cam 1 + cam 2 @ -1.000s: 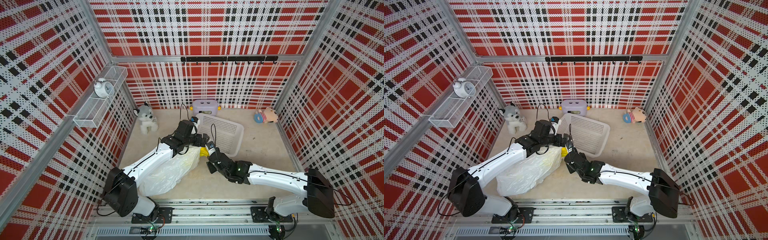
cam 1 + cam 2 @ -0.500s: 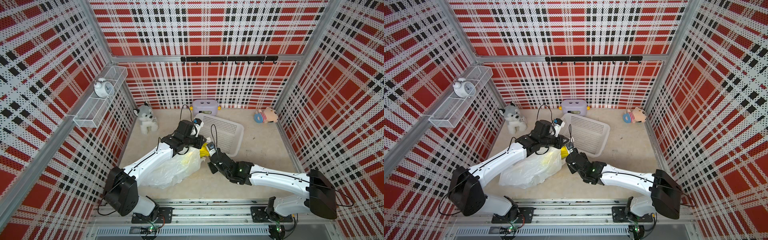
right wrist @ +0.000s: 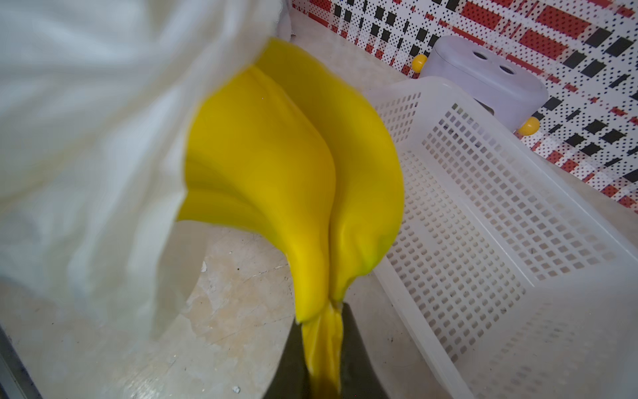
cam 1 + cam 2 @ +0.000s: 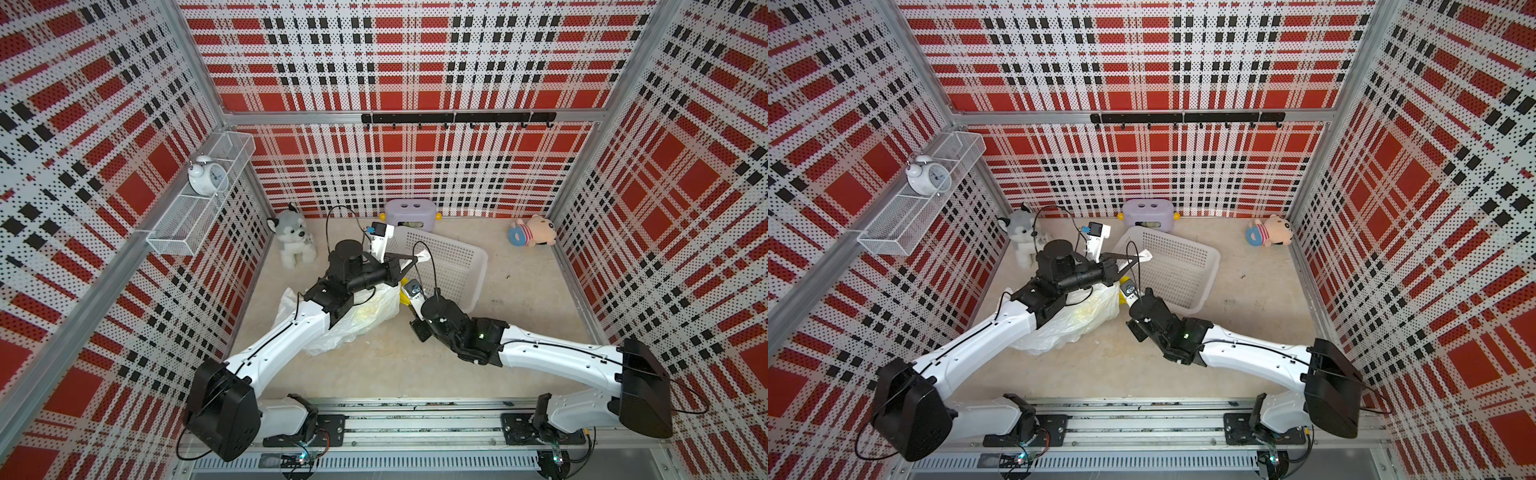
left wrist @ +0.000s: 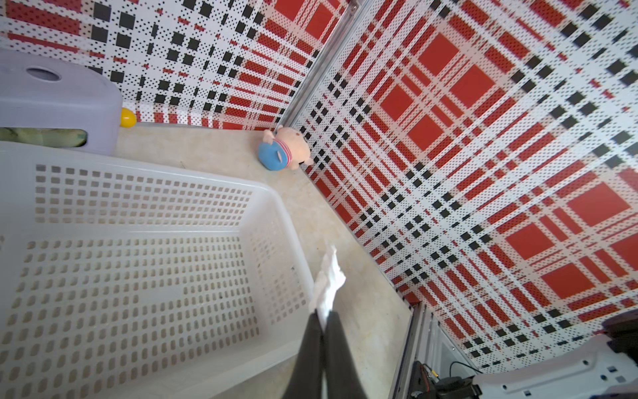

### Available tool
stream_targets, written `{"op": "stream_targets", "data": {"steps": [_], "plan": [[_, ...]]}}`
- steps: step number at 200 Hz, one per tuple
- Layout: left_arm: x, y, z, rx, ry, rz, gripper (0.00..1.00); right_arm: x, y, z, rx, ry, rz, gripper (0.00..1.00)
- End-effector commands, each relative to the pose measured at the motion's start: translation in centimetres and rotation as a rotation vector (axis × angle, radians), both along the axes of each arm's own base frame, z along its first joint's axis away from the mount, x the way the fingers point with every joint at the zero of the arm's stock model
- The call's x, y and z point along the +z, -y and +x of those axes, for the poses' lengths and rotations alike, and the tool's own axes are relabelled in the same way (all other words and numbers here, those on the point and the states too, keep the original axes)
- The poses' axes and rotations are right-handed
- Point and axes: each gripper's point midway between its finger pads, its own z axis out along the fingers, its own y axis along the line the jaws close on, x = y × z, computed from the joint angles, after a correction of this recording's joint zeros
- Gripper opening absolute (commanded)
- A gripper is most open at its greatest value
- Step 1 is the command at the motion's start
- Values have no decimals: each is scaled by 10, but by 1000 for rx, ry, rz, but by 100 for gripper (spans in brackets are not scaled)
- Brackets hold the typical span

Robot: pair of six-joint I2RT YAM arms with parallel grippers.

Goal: Place the banana into a plastic bag & tie a knot
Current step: Pick up the plastic bag at the center of the board, then adjust the basket at the center of the board.

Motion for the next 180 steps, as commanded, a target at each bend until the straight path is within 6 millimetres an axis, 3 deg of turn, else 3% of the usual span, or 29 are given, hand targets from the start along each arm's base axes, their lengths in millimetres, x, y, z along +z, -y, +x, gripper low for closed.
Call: {"op": "stream_targets", "data": {"steps": [1, 16, 44, 61, 79, 96, 128, 146, 180], "plan": [[20, 1, -8, -45, 40, -132, 0, 6, -12, 2, 51, 43, -70, 18], [8, -3, -8, -19, 22, -134, 0, 9, -16, 4, 54, 52, -64, 25], [-2, -12, -15, 7, 28, -185, 0, -3, -27, 4, 85, 35, -89, 24], [-3, -17, -20, 13, 34, -227, 0, -17, -32, 5, 90, 12, -126, 44], [-4, -23, -26, 32, 53, -270, 0, -24, -40, -8, 162, -44, -80, 52], [-13, -33, -34, 66, 61, -291, 0, -21, -44, -21, 247, -128, 68, 59], [-36, -47, -44, 117, 44, -282, 0, -12, -25, -18, 226, -217, 221, 61], [-45, -48, -48, 112, 31, -267, 0, -13, -4, -2, 120, -273, 255, 60], [-63, -51, -48, 139, 8, -219, 0, -48, 45, 26, -130, -426, 251, 58]]}}
